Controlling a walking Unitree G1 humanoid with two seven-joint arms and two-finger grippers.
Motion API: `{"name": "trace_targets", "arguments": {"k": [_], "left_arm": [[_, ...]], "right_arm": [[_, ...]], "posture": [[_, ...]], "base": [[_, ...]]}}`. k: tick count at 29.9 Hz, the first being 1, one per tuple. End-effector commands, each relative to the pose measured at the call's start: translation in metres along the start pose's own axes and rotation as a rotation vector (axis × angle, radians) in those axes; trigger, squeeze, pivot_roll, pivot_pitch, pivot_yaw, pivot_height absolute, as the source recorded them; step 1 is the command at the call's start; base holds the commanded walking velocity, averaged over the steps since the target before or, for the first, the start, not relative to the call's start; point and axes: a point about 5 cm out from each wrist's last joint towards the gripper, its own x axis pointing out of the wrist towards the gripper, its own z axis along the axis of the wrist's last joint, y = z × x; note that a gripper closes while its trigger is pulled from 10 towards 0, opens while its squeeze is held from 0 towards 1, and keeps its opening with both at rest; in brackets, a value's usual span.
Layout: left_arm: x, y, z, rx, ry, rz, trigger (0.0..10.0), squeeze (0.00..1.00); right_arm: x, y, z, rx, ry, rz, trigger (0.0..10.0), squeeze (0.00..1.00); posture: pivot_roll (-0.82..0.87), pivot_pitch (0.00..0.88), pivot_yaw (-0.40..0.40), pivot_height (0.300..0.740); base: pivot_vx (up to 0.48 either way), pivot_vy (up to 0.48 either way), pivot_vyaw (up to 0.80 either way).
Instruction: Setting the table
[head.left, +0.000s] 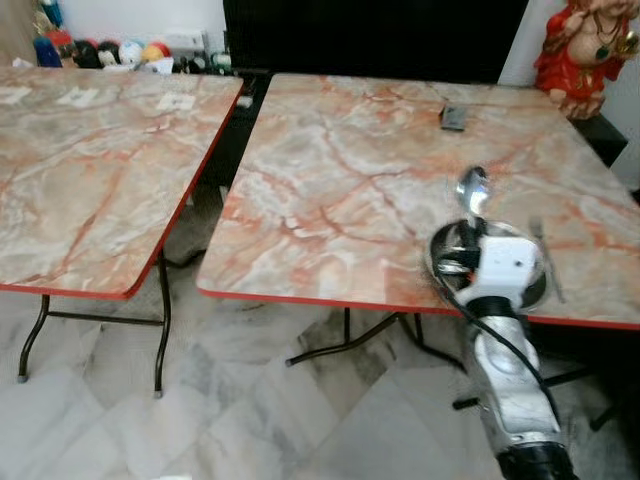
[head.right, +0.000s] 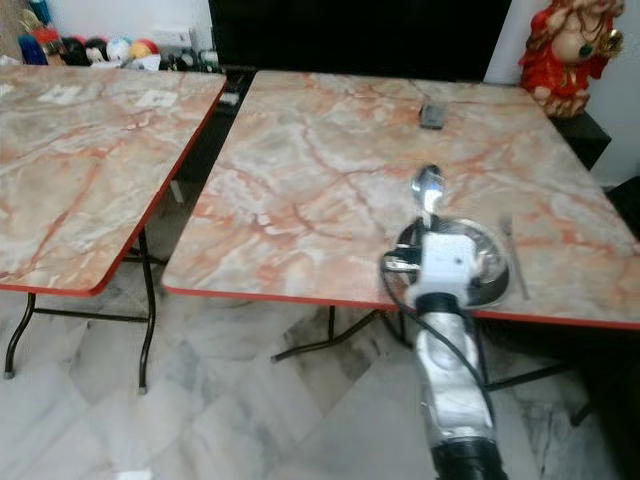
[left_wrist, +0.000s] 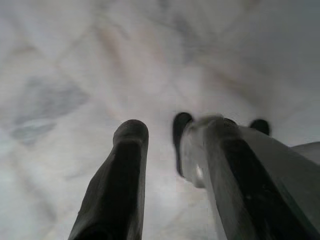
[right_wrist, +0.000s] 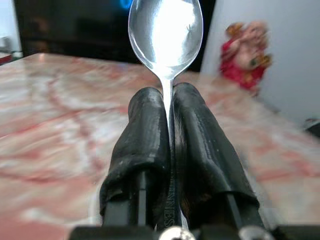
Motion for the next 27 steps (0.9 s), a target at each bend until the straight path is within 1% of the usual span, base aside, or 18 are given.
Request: {"name": "trace_targets", "arguments": {"k": [1,8,17,27], "left_arm": [[-0.0034,0.0072,-0.0097,0.002,0.028,0.016,10.0,0.00],[-0.0025,0.0058,-0.0074,0.007,0.023,0.014,10.0,0.00],[-0.0022,0.0064,-0.0059,0.004,0.017,0.016,10.0,0.00],[-0.0045,0.0129,-0.0110,-0.003,0.033,0.021,10.0,0.00]], "right_arm": [[0.0002,0.0066,0.0026,0.016,-0.009,0.013,10.0,0.00],[0.0002,0.0063,0.0021,0.016,-0.008,0.010,10.0,0.00],[0.0006,0.0031,0.0012,0.016,-0.005,-0.008,10.0,0.00],[0.0000,0.0006,-0.0003,0.028,-0.001,-0.033,10.0,0.00]], "posture": [[0.07,0.122,-0.040,0.740],[0.07,0.116,-0.039,0.740],[0.07,0.112,-0.037,0.740],[0.07,0.125,-0.033,0.740]], "base": [[0.000,-0.375,0.00],[0.000,-0.352,0.00],[0.000,0.000,0.00],[0.000,0.000,0.00]]}}
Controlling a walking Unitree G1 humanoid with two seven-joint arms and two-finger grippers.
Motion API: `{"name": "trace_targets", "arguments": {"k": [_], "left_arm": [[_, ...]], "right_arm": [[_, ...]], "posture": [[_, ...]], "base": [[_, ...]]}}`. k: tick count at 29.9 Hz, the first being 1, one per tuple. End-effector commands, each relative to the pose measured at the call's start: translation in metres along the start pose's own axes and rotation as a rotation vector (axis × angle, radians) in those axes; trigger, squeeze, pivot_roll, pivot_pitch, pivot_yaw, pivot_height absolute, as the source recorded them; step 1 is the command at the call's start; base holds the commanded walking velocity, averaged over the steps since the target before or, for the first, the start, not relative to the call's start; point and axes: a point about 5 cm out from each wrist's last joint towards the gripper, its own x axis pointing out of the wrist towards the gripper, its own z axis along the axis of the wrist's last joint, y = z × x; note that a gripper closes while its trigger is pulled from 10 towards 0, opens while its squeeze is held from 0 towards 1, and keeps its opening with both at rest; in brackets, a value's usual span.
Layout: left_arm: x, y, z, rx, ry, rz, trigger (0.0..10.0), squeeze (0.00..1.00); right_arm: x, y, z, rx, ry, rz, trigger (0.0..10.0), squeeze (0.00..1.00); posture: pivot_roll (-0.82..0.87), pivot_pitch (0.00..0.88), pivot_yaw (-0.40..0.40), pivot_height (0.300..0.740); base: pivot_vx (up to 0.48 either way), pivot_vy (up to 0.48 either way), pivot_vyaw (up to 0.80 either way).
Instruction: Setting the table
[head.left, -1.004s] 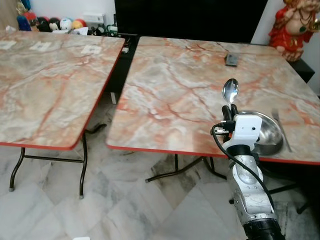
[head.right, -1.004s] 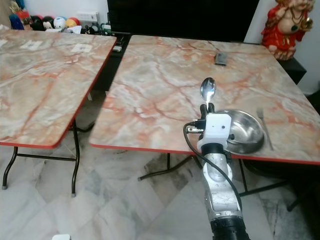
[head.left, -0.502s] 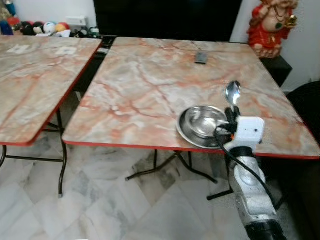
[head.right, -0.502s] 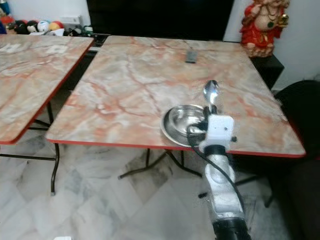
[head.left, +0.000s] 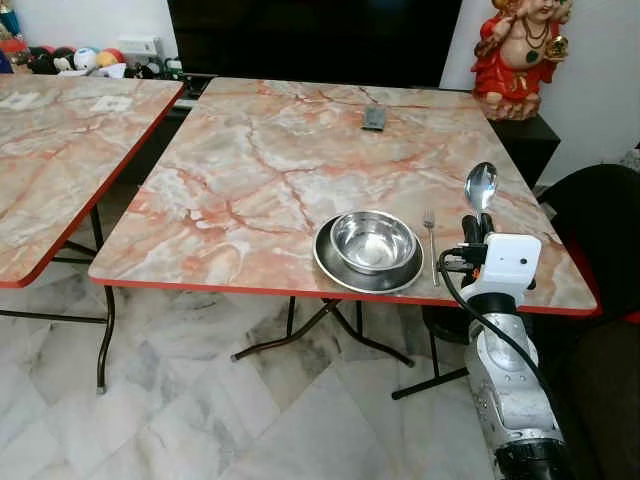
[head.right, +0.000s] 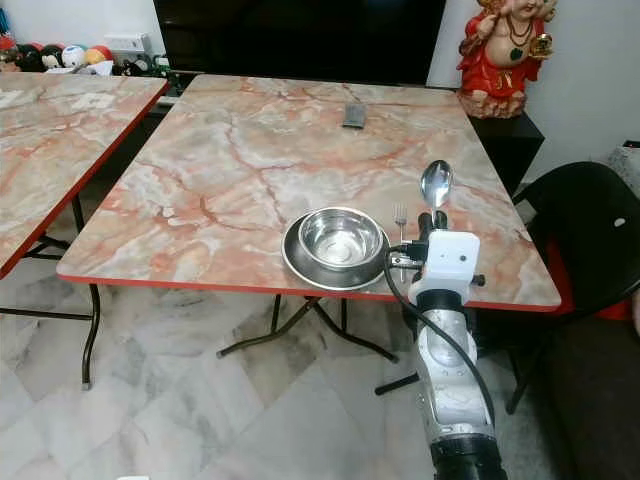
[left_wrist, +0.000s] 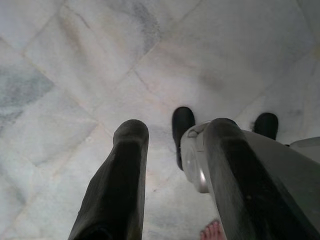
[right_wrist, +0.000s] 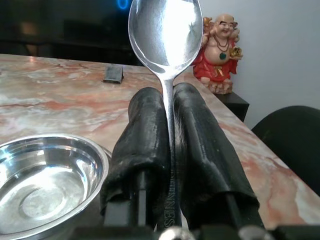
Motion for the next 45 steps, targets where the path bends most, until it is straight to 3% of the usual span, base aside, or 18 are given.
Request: {"name": "trace_targets", "arguments": {"k": [1,15,36,45], "left_arm": [[-0.002,0.003,-0.007,-0.014,0.028,0.009,10.0,0.00],[-0.003,0.011,-0.006,0.004,0.025,0.013,10.0,0.00],[-0.003,0.010,-0.007,-0.008,0.034,0.019,10.0,0.00],[-0.003,0.011,-0.007,-0.015,0.032,0.023,10.0,0.00]], "right_arm": [[0.000,-0.004,0.000,0.025,0.002,-0.031,10.0,0.00],[-0.002,-0.013,-0.004,0.046,0.014,-0.098,10.0,0.00],[0.005,-0.018,-0.001,0.051,0.010,-0.125,10.0,0.00],[0.011,-0.033,0.004,0.014,-0.005,-0.168,10.0,0.00]], "posture": [[0.08,0.125,-0.028,0.740],[0.07,0.130,-0.003,0.740],[0.07,0.137,-0.009,0.740],[0.07,0.137,-0.010,0.740]], "base": [[0.000,0.000,0.00],[0.000,0.000,0.00],[0.331,0.000,0.00],[0.313,0.000,0.00]]}}
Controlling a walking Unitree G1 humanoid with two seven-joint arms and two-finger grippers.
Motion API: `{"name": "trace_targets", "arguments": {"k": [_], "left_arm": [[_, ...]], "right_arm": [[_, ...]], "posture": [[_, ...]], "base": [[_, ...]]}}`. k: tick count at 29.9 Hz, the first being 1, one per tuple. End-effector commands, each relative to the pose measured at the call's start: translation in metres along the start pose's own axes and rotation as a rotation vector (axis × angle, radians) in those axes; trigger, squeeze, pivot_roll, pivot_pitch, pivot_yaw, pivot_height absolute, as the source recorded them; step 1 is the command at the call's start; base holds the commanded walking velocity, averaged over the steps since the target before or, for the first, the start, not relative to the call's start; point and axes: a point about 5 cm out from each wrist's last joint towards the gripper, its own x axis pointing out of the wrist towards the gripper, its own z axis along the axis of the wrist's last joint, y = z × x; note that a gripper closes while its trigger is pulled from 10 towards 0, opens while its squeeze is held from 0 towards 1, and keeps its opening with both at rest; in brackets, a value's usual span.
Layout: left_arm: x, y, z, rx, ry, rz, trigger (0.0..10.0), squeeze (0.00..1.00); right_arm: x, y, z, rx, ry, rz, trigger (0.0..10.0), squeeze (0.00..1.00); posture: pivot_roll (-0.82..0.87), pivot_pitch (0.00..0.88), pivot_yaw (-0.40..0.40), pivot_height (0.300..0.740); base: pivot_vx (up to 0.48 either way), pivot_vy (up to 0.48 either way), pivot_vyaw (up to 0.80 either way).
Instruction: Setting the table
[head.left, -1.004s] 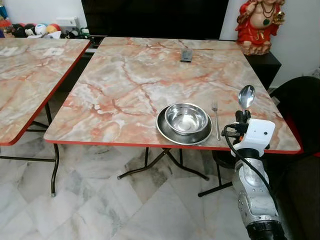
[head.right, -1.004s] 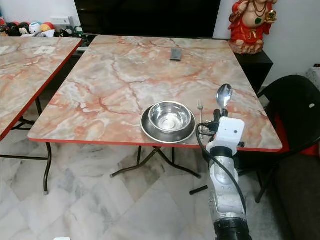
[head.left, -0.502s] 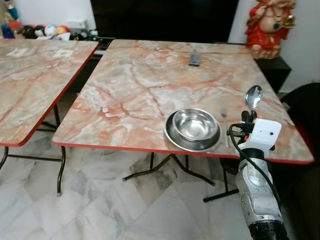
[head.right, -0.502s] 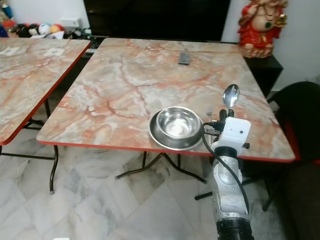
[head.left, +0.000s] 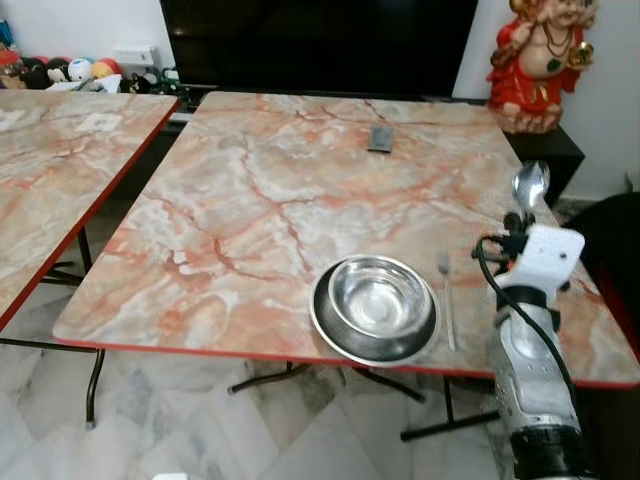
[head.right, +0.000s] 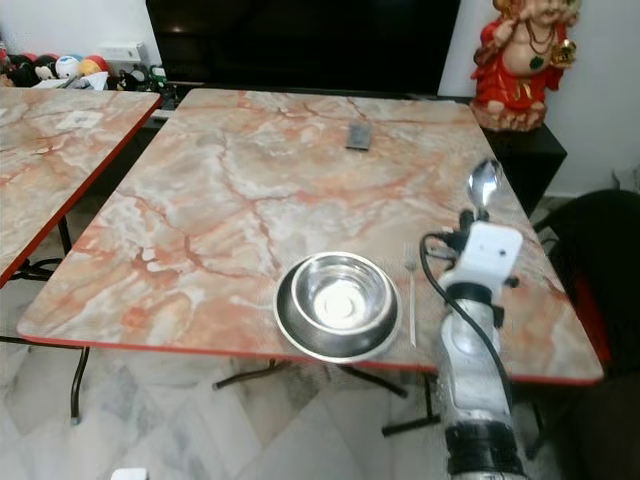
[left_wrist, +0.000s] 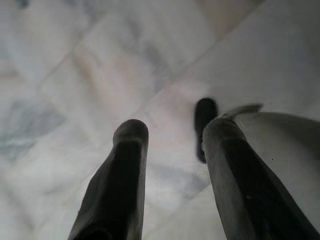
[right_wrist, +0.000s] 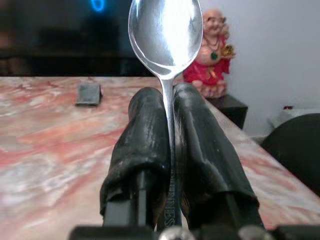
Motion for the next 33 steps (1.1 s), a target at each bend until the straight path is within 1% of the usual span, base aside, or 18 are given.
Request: {"name": "trace_targets", "arguments": {"k": [1,5,7,8,11,12,14,15,16,17,20,23,24,26,27,32,33], "left_arm": [[-0.001,-0.005,-0.005,-0.015,0.022,-0.011,10.0,0.00],[-0.001,-0.005,-0.006,-0.016,0.023,-0.011,10.0,0.00],[-0.001,-0.005,-0.006,-0.015,0.025,-0.012,10.0,0.00],[-0.001,-0.005,-0.006,-0.015,0.025,-0.012,10.0,0.00],[-0.001,-0.004,-0.007,-0.010,0.030,-0.013,10.0,0.00],[-0.001,-0.004,-0.007,-0.009,0.031,-0.013,10.0,0.00],[-0.001,-0.004,-0.008,-0.008,0.033,-0.014,10.0,0.00],[-0.001,-0.004,-0.008,-0.008,0.033,-0.014,10.0,0.00],[-0.002,-0.003,-0.009,-0.008,0.035,-0.014,10.0,0.00],[-0.003,0.000,-0.012,-0.009,0.040,-0.011,10.0,0.00],[-0.006,0.006,-0.019,-0.011,0.052,-0.006,10.0,0.00],[-0.010,0.015,-0.026,-0.015,0.064,0.004,10.0,0.00],[-0.010,0.015,-0.026,-0.015,0.064,0.004,10.0,0.00],[-0.015,0.025,-0.034,-0.017,0.077,0.013,10.0,0.00],[-0.016,0.027,-0.036,-0.018,0.081,0.015,10.0,0.00],[-0.021,0.035,-0.042,-0.021,0.094,0.021,10.0,0.00],[-0.022,0.037,-0.045,-0.022,0.101,0.024,10.0,0.00]], "right_arm": [[0.003,-0.016,0.002,-0.025,-0.006,-0.051,10.0,0.00],[0.009,-0.027,0.007,-0.045,-0.013,-0.083,10.0,0.00],[0.011,-0.035,0.009,-0.063,0.006,-0.117,10.0,0.00],[0.011,-0.035,0.009,-0.063,0.006,-0.117,10.0,0.00],[0.013,-0.045,0.011,-0.093,0.031,-0.144,10.0,0.00],[0.013,-0.047,0.010,-0.103,0.044,-0.150,10.0,0.00],[0.014,-0.053,0.003,-0.127,0.105,-0.166,10.0,0.00],[0.014,-0.053,0.003,-0.127,0.105,-0.166,10.0,0.00],[0.014,-0.055,-0.001,-0.118,0.141,-0.176,10.0,0.00],[0.015,-0.056,-0.008,-0.088,0.200,-0.183,10.0,0.00],[0.017,-0.054,-0.014,-0.055,0.255,-0.184,10.0,0.00],[0.021,-0.049,-0.021,-0.024,0.323,-0.156,10.0,0.00],[0.021,-0.049,-0.021,-0.024,0.323,-0.156,10.0,0.00],[0.024,-0.046,-0.026,-0.032,0.361,-0.124,10.0,0.00],[0.025,-0.044,-0.027,-0.031,0.374,-0.113,10.0,0.00],[0.028,-0.040,-0.035,-0.035,0.426,-0.076,10.0,0.00],[0.027,-0.037,-0.040,-0.026,0.457,-0.060,10.0,0.00]], "posture": [[0.07,0.139,-0.012,0.740],[0.07,0.140,-0.012,0.740],[0.07,0.140,-0.011,0.740],[0.07,0.140,-0.011,0.740],[0.06,0.140,-0.009,0.740],[0.06,0.140,-0.009,0.740],[0.06,0.133,-0.010,0.740],[0.06,0.133,-0.010,0.740],[0.06,0.133,-0.010,0.740],[0.06,0.133,-0.010,0.740],[0.06,0.128,-0.009,0.740],[0.06,0.125,-0.009,0.740],[0.06,0.125,-0.009,0.740],[0.06,0.126,-0.007,0.740],[0.06,0.126,-0.007,0.740],[0.07,0.135,-0.002,0.740],[0.07,0.135,-0.002,0.740]], "base": [[0.000,0.000,0.00],[0.000,0.000,0.00],[0.000,0.000,0.00],[0.000,0.000,0.00],[0.000,0.000,0.00],[0.000,0.000,0.00],[0.000,0.000,0.00],[0.000,0.000,0.00],[0.000,0.000,0.00],[0.000,0.000,0.00],[0.000,0.000,0.00],[0.000,0.000,0.00],[0.000,0.000,0.00],[0.000,0.000,0.00],[0.000,0.000,0.00],[0.000,0.000,0.00],[0.000,0.000,0.00]]}}
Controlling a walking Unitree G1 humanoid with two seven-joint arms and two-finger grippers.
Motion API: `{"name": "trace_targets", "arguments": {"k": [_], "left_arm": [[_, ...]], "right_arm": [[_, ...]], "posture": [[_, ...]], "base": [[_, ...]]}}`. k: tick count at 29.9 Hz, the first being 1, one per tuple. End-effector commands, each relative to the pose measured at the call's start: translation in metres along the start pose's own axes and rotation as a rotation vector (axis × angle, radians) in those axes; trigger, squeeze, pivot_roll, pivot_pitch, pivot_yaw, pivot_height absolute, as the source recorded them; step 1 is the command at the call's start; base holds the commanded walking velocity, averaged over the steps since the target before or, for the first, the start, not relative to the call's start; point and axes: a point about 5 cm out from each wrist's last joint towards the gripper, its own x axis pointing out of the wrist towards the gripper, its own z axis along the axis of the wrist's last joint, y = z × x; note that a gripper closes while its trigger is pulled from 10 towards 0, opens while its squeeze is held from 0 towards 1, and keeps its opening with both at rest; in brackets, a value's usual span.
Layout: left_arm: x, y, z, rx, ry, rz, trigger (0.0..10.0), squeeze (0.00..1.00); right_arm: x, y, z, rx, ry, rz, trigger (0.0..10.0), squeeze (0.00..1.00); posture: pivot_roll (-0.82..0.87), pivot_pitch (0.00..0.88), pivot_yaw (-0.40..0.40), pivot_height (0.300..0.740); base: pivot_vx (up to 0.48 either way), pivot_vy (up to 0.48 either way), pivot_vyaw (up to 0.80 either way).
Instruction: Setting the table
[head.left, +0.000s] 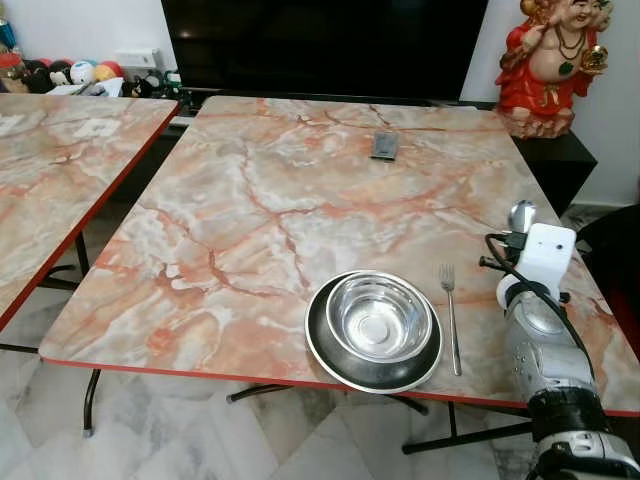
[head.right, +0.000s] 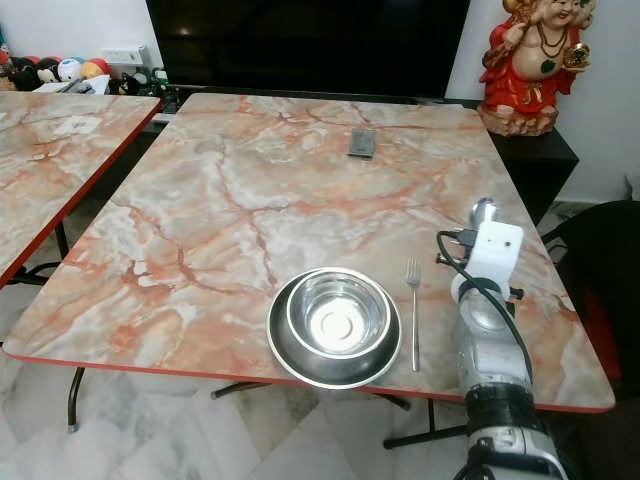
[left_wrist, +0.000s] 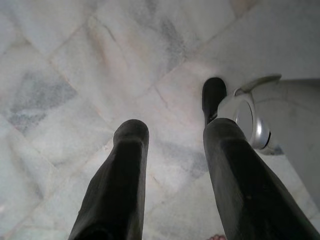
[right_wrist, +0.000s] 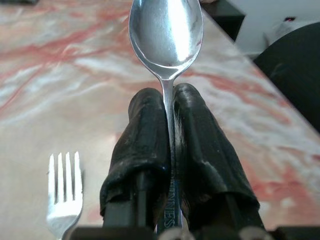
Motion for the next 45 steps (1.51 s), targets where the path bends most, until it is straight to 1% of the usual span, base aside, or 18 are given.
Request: {"name": "trace_targets", "arguments": {"k": [1,6,9,12,16,19,21,25,29,35,38,40,42,43,45], "left_arm": [[-0.004,0.005,-0.011,-0.004,0.036,0.006,10.0,0.00],[-0.006,0.005,-0.015,-0.008,0.044,0.006,10.0,0.00],[-0.005,-0.001,-0.017,-0.010,0.049,0.000,10.0,0.00],[-0.003,-0.006,-0.014,-0.007,0.047,-0.005,10.0,0.00],[0.000,-0.007,-0.006,-0.007,0.039,-0.006,10.0,0.00],[0.001,-0.006,-0.005,-0.006,0.039,-0.007,10.0,0.00],[0.000,-0.003,-0.006,-0.005,0.041,-0.008,10.0,0.00],[-0.001,0.001,-0.007,-0.005,0.042,-0.006,10.0,0.00],[-0.005,0.011,-0.012,-0.007,0.050,0.005,10.0,0.00],[-0.007,0.014,-0.016,-0.009,0.057,0.008,10.0,0.00],[-0.008,0.013,-0.018,-0.007,0.061,0.007,10.0,0.00],[-0.008,0.010,-0.020,-0.006,0.064,0.003,10.0,0.00],[-0.006,0.001,-0.020,-0.003,0.067,-0.007,10.0,0.00],[-0.006,0.001,-0.020,-0.003,0.067,-0.007,10.0,0.00],[-0.005,-0.004,-0.020,0.000,0.068,-0.013,10.0,0.00]], "right_arm": [[0.003,0.000,-0.005,-0.009,0.044,0.016,10.0,0.00],[0.004,0.003,-0.011,-0.040,0.074,0.027,10.0,0.00],[0.004,0.005,-0.014,-0.049,0.087,0.028,10.0,0.00],[0.004,0.005,-0.018,-0.060,0.103,0.034,10.0,0.00],[0.001,0.006,-0.020,-0.062,0.115,0.049,10.0,0.00],[-0.002,0.008,-0.022,-0.064,0.124,0.062,10.0,0.00],[-0.007,0.008,-0.029,-0.061,0.151,0.067,10.0,0.00],[-0.010,0.007,-0.033,-0.063,0.167,0.065,10.0,0.00],[-0.014,0.010,-0.038,-0.025,0.200,0.070,10.0,0.00],[-0.019,0.013,-0.036,-0.007,0.206,0.080,10.0,0.00],[-0.022,0.013,-0.036,0.000,0.210,0.082,10.0,0.00],[-0.026,0.012,-0.035,-0.003,0.215,0.084,10.0,0.00],[-0.030,0.009,-0.034,-0.007,0.221,0.075,10.0,0.00],[-0.030,0.009,-0.034,-0.007,0.221,0.075,10.0,0.00],[-0.031,0.007,-0.035,-0.009,0.226,0.069,10.0,0.00]], "posture": [[0.07,0.135,-0.002,0.740],[0.08,0.142,-0.001,0.740],[0.08,0.147,0.001,0.740],[0.07,0.149,0.001,0.740],[0.07,0.152,0.000,0.740],[0.07,0.153,-0.001,0.740],[0.06,0.153,-0.001,0.740],[0.06,0.153,-0.003,0.740],[0.06,0.152,-0.005,0.740],[0.06,0.149,-0.010,0.740],[0.06,0.148,-0.010,0.740],[0.06,0.148,-0.010,0.740],[0.06,0.148,-0.010,0.740],[0.06,0.148,-0.010,0.740],[0.05,0.141,-0.012,0.740]], "base": [[0.000,0.000,0.00],[0.000,0.000,0.00],[0.000,0.000,0.00],[0.000,0.000,0.00],[0.000,0.000,0.00],[0.000,0.000,0.00],[0.000,0.000,0.00],[0.000,0.000,0.00],[0.000,0.000,0.00],[0.000,0.000,0.00],[0.000,0.000,0.00],[0.000,0.000,0.00],[0.000,0.000,0.00],[0.000,0.000,0.00],[0.000,0.000,0.00]]}}
